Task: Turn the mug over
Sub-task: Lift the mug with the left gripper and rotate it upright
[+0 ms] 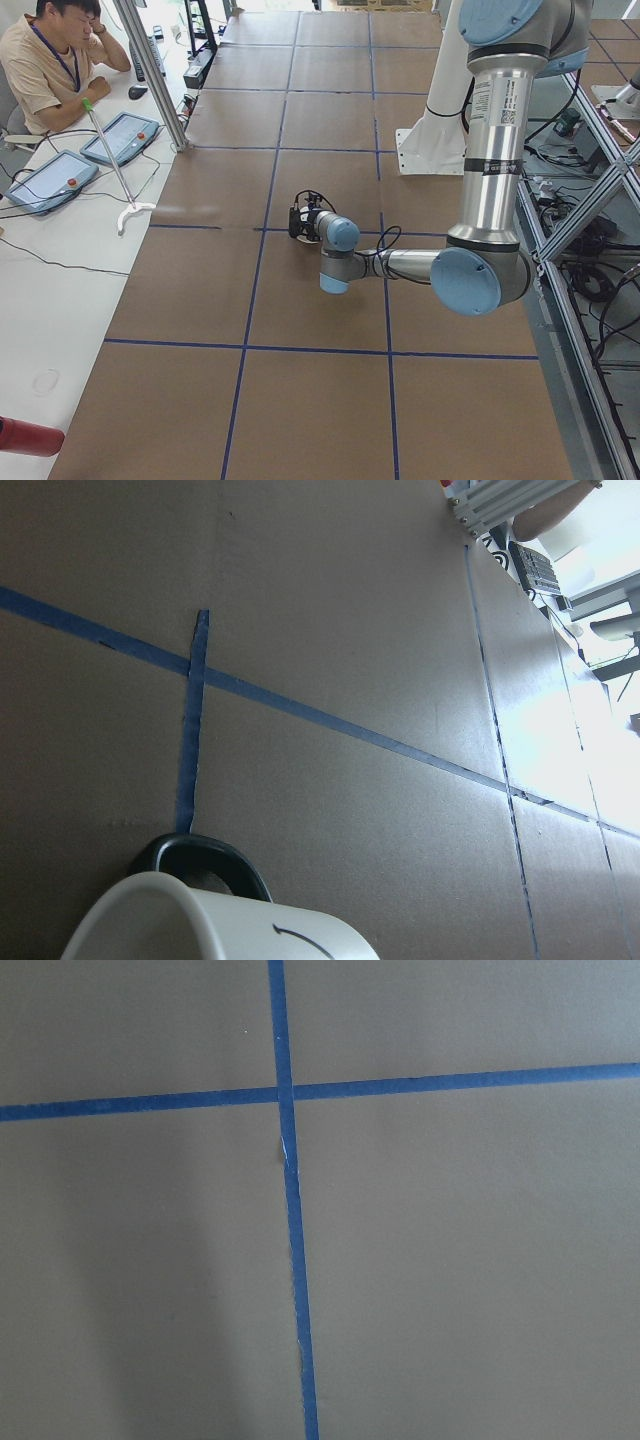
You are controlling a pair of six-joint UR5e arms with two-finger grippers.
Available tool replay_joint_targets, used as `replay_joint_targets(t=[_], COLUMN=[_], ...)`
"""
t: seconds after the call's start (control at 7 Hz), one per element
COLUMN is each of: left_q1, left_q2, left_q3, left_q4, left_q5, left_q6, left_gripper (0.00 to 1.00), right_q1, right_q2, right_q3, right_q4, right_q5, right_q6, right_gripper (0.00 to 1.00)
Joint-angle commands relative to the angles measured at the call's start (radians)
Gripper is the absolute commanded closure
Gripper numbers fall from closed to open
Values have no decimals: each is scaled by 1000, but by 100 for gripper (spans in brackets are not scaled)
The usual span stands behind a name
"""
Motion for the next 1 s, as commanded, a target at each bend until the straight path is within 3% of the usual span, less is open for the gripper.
replay_joint_targets(t=[0.0,0.29,0.57,0.71,0.86], left_q1=[2,-7,-41,-51,-61], left_q2=[-7,-88,-237,-245,-269], left_q3=[13,-3,-28,-55,-129], left_q4=[-33,-37,-22,43,263], left_q5=[-175,-220,-216,-217,-237], left_q6=[-4,-121,-287,-283,-279], left_gripper=[100,100,100,100,100], right_q1=[0,0,0,0,0], right_q2=[0,0,0,0,0], right_q3=[0,0,0,0,0], right_q4=[0,0,0,0,0], right_q5=[0,0,0,0,0], right_q6=[0,0,0,0,0], right_gripper=[0,0,0,0,0])
